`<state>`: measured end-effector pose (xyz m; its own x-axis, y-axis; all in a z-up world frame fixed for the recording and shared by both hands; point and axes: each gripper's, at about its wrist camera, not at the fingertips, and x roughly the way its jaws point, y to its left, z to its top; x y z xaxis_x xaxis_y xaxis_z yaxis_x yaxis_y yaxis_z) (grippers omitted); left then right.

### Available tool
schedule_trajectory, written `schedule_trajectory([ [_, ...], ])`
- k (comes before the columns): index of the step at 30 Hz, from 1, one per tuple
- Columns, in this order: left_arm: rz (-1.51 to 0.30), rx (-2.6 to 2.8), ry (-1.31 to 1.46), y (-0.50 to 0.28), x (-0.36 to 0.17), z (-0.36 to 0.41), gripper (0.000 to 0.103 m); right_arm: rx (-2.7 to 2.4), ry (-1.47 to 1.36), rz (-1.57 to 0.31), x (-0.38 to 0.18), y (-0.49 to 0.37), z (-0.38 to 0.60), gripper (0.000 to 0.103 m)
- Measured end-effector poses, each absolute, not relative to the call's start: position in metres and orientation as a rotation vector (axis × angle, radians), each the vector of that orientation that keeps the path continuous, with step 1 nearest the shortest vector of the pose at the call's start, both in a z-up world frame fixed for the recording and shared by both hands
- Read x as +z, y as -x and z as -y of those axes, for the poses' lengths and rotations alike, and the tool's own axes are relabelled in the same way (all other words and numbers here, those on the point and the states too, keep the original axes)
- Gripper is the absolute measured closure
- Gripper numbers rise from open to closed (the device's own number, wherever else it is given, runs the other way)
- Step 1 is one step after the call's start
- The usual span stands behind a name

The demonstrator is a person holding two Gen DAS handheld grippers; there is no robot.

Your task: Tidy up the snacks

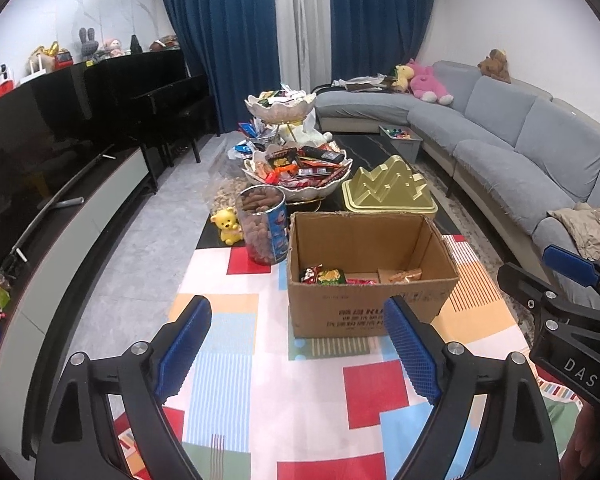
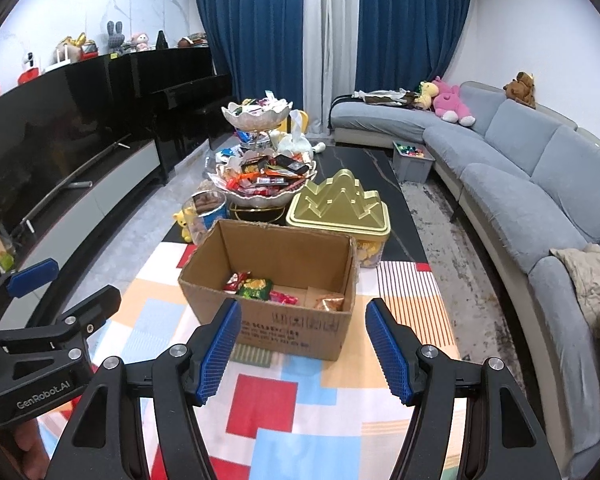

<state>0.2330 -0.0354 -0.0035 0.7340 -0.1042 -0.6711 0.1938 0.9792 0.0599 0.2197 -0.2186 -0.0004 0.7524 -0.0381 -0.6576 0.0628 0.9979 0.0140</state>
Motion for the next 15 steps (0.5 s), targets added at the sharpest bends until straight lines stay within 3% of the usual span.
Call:
schedule_trajectory([
  [2, -0.726, -0.162, -0.124, -0.224, -0.005, 0.032, 0.012, -0.052, -0.033, -0.707, -0.001, -0.211, 0.217, 0.033],
  [3, -0.726, -0.161, -0.125, -0.22, -0.006, 0.032, 0.012, -0.052, -0.032, -0.702, -0.001, -0.208, 0.217, 0.021],
  [4, -0.727, -0.159, -0.126, -0.217, -0.006, 0.031, 0.012, -0.054, -0.03, -0.691, -0.001, -0.203, 0.216, 0.017],
  [15, -0.722, -0.144, -0.119, -0.173, -0.016, 0.024, 0.012, -0.057, 0.009, -0.621, 0.001, -0.154, 0.208, 0.017],
])
